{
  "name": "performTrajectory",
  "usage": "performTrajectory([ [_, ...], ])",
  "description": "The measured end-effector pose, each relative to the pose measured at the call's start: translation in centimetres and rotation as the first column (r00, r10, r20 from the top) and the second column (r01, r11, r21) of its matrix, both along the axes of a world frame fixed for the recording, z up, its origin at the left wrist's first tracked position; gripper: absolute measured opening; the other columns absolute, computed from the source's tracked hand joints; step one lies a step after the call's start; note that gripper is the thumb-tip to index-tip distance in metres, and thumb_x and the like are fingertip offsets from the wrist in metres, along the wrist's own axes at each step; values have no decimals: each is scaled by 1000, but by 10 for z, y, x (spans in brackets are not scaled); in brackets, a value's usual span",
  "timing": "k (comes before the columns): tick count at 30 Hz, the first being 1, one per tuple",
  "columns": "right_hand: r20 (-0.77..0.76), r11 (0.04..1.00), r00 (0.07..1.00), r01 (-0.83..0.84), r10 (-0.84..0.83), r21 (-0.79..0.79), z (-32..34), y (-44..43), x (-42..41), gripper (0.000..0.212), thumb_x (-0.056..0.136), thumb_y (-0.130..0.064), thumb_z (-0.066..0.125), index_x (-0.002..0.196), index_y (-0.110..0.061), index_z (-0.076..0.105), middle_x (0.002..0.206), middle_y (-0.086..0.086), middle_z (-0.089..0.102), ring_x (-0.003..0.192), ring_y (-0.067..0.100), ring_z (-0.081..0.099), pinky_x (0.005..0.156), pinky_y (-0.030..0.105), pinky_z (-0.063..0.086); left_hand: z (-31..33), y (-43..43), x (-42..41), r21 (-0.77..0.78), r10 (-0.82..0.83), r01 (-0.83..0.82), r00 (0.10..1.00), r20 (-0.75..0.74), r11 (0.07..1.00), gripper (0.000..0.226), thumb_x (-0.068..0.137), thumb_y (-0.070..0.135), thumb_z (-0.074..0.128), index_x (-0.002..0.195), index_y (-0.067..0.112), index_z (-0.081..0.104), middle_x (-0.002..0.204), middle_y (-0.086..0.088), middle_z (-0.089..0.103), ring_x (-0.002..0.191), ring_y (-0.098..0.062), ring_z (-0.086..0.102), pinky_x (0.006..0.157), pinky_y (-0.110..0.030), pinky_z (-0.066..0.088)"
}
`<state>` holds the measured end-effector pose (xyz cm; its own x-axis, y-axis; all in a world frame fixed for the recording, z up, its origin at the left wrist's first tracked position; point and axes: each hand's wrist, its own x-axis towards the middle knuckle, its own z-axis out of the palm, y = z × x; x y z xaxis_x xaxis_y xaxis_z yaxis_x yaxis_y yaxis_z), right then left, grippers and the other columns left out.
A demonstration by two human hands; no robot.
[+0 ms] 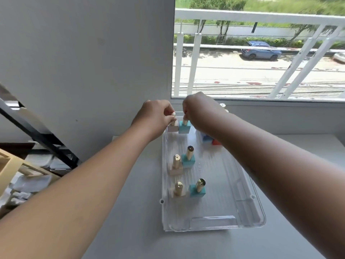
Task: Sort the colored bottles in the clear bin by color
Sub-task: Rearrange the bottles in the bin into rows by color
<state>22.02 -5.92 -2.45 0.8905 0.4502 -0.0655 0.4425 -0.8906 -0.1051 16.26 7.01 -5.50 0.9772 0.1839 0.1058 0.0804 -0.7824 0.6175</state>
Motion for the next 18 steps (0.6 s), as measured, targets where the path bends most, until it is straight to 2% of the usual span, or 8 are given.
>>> performTrajectory([
  [3, 3, 1000, 1000, 10, -10, -16, -8, 5, 13, 15, 80, -4, 69, 88, -15, 65, 68, 1, 42, 49, 17, 44, 43, 20, 29, -4, 1, 5, -16, 26, -26, 1000, -6, 1000, 9, 86, 24, 71, 93, 21, 69, 95, 2, 71, 98, -17, 58, 75, -25, 41],
  [10, -4, 1000, 1000, 10, -10, 12, -14, 8, 21, 12, 84, -8, 67, 96, -11, 67, 69, 2, 43, 52, 17, 45, 46, 22, 33, -8, 1, 11, -57, 37, -37, 999, -5, 998, 10, 86, 24, 71, 95, 20, 70, 96, 2, 71, 90, -16, 62, 67, -22, 39],
  [12, -4, 999, 1000, -6, 6, 38, -10, 2, 14, 16, 87, -12, 65, 103, -9, 64, 75, 4, 46, 54, 19, 46, 52, 26, 38, -7, 2, 9, -67, 32, -33, 999, -9, 997, 16, 85, 24, 72, 100, 19, 69, 99, 2, 70, 90, -16, 62, 69, -22, 39],
  [14, -17, 998, 1000, -17, 18, 56, -3, -4, 6, 23, 89, -16, 64, 110, -6, 62, 93, 10, 54, 65, 27, 56, 62, 32, 45, -7, 5, 6, -67, 34, -34, 999, 5, 997, 25, 85, 25, 73, 108, 18, 67, 102, 3, 68, 86, -12, 59, 71, -21, 39],
  [16, -20, 995, 999, -26, 28, 95, 5, -12, -2, 25, 90, -15, 62, 113, -5, 61, 107, 15, 60, 82, 32, 62, 76, 39, 54, -5, 9, -2, -60, 39, -36, 998, 45, 998, 25, 86, 26, 72, 109, 20, 66, 100, 6, 65, 73, 2, 52, 64, -12, 35],
  [18, -48, 984, 998, -27, 36, 177, 13, -23, -14, 22, 91, -17, 62, 112, -9, 62, 108, 13, 64, 84, 31, 66, 79, 45, 56, -2, 10, -16, -67, 32, -27, 997, 75, 997, 16, 86, 30, 70, 100, 24, 66, 92, 13, 65, 66, 14, 50, 56, -5, 32],
])
